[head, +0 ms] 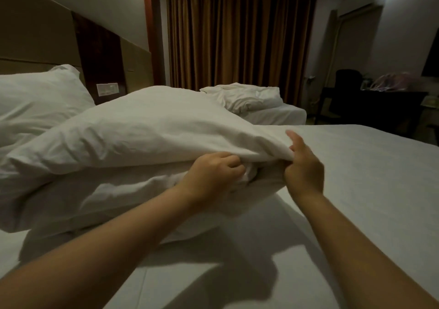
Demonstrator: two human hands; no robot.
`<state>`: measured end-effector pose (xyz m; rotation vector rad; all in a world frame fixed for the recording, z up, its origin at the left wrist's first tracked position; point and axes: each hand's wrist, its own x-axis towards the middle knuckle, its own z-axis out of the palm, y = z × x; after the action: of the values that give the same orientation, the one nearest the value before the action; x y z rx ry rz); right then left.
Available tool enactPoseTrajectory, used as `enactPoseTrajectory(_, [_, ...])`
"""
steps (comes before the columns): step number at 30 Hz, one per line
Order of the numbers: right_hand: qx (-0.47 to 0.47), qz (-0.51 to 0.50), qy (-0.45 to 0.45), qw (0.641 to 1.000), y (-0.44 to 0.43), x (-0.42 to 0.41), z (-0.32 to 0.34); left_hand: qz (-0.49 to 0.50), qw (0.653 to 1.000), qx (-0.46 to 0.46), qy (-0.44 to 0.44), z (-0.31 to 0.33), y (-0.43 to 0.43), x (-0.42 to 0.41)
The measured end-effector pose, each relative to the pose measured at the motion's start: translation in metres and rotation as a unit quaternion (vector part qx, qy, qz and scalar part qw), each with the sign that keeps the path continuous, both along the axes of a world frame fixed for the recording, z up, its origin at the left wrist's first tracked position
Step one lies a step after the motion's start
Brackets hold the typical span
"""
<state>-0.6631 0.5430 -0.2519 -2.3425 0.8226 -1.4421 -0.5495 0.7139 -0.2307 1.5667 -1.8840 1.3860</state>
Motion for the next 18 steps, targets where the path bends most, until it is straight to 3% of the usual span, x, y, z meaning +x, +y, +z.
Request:
enactPoseTrajectory(4, [-0.006, 0.036, 0.06, 0.998, 0.02, 0.005, -0.021, -0.044, 0.998, 0.003, -0.054, 0.009, -0.005, -0.001])
enactPoseTrajectory(6, [0.016, 0.01, 0.058, 0.998, 0.026, 0.002, -0.027, -0.015, 0.996, -0.023, -0.08, 0.017, -0.011, 0.008])
enactPoseTrajectory(10, [-0.192, -0.027, -0.055, 0.98, 0.04, -0.002, -0.046, 0.048, 0.998, -0.021, -0.023, 0.042, -0.017, 0.023])
enactPoseTrajectory(13, [-0.338, 0.076, -0.048, 0.937, 0.057, 0.008, -0.054, 0.052, 0.995, 0.061, 0.054, 0.061, -0.014, 0.021])
enactPoseTrajectory(16, [-0.349, 0.136, 0.024, 0.927, 0.06, 0.031, -0.058, 0.051, 0.986, 0.107, 0.118, 0.075, -0.013, 0.02])
enactPoseTrajectory(18, [-0.351, 0.143, 0.032, 0.925, 0.057, 0.044, -0.056, 0.038, 0.988, 0.111, 0.104, 0.079, -0.012, 0.022])
